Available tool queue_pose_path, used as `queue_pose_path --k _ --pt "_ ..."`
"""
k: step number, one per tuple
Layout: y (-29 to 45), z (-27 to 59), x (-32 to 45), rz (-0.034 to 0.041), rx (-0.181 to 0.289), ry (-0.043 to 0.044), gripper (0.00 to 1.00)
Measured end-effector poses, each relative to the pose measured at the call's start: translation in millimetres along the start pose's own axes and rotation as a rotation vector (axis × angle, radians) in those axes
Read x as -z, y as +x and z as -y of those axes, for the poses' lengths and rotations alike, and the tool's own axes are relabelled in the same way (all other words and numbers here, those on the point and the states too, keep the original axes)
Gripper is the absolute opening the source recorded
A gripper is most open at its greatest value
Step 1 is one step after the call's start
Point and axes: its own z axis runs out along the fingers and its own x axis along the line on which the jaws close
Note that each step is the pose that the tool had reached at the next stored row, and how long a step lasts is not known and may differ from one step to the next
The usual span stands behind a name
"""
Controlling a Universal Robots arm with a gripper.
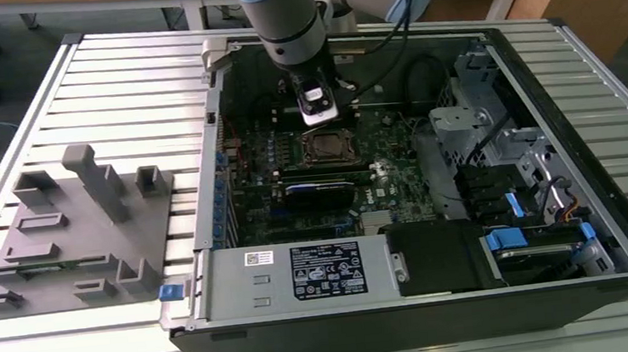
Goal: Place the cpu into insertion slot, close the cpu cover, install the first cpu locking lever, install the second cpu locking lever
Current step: 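Install the first cpu locking lever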
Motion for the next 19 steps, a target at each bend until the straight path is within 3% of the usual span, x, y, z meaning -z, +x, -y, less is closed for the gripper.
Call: queue_pose_path --k 6,8,15,19 --pt "0.3 0.5 -1.3 -0.0262 0.075 -0.0157 0.11" --pt "0.3 0.5 -1.5 -0.0318 0.090 -0.0180 0.11" --pt "0.2 0.4 -0.8 -0.0319 0.091 -0.0163 0.11" --pt "-1.4 -2.3 6.7 -0.0319 0.091 -0.0170 0.11"
